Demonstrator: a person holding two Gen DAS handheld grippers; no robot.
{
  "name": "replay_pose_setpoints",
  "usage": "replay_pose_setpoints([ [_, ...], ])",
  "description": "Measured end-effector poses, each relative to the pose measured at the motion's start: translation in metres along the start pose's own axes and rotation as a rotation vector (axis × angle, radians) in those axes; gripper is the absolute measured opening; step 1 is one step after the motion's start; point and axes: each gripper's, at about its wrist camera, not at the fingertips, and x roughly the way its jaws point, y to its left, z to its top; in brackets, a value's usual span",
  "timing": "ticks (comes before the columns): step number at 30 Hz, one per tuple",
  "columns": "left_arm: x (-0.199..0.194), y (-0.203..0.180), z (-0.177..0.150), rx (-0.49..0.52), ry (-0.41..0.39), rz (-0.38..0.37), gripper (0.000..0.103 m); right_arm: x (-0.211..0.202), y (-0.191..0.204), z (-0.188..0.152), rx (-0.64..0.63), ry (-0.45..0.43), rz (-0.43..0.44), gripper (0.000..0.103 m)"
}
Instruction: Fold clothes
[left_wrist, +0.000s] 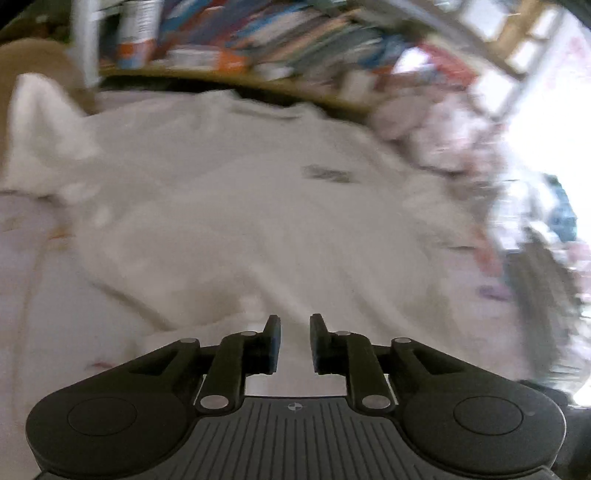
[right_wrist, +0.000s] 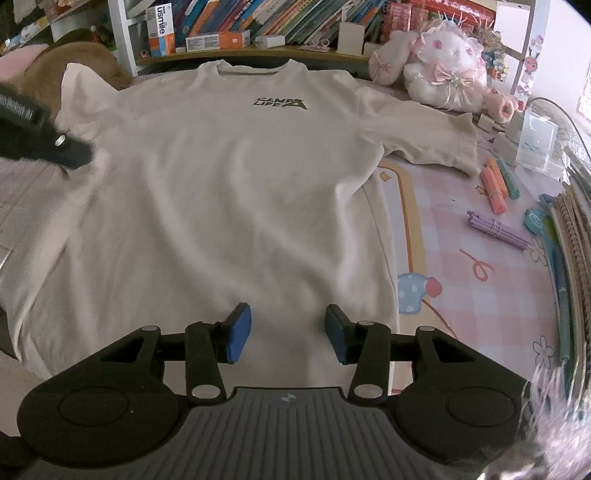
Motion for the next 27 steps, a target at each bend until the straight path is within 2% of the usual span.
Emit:
replay_pose_setpoints([
  [1, -0.004, -0.002, -0.004, 0.037, -0.015, 0.010, 0.034, 0.000, 0.000, 0.000, 0.001, -0.001, 0.000, 0.044],
  [3, -0.013, -0.005, -0.012, 0.111, -0.044, 0.031, 0.039, 0.000, 0.000, 0.000, 0.002, -0.004, -0.001, 0.044],
  [8, -0.027, 0.015, -0.031, 0.207, -0.038, 0.158, 0.040, 0.001, 0.000, 0.000, -0.003, -0.001, 0.002, 0.050],
  [11, -0.034, 0.025, -0.045, 0.258, -0.023, 0.197, 0.040, 0.002, -0.002, 0.001, -0.005, 0.000, 0.002, 0.053],
  [13, -0.036, 0.029, -0.052, 0.275, -0.019, 0.196, 0.040, 0.002, -0.002, 0.000, -0.005, -0.001, 0.003, 0.054],
  [20, -0.017, 0.037, -0.044, 0.252, -0.040, 0.197, 0.041, 0.007, -0.001, 0.006, -0.013, 0.021, 0.011, 0.072],
  [24, -0.002, 0.051, -0.026, 0.149, -0.028, 0.191, 0.041, 0.009, 0.000, 0.007, -0.014, 0.025, 0.014, 0.077],
  [27, 0.012, 0.064, -0.020, 0.072, 0.035, 0.166, 0.041, 0.010, 0.001, 0.006, -0.012, 0.021, 0.014, 0.078],
])
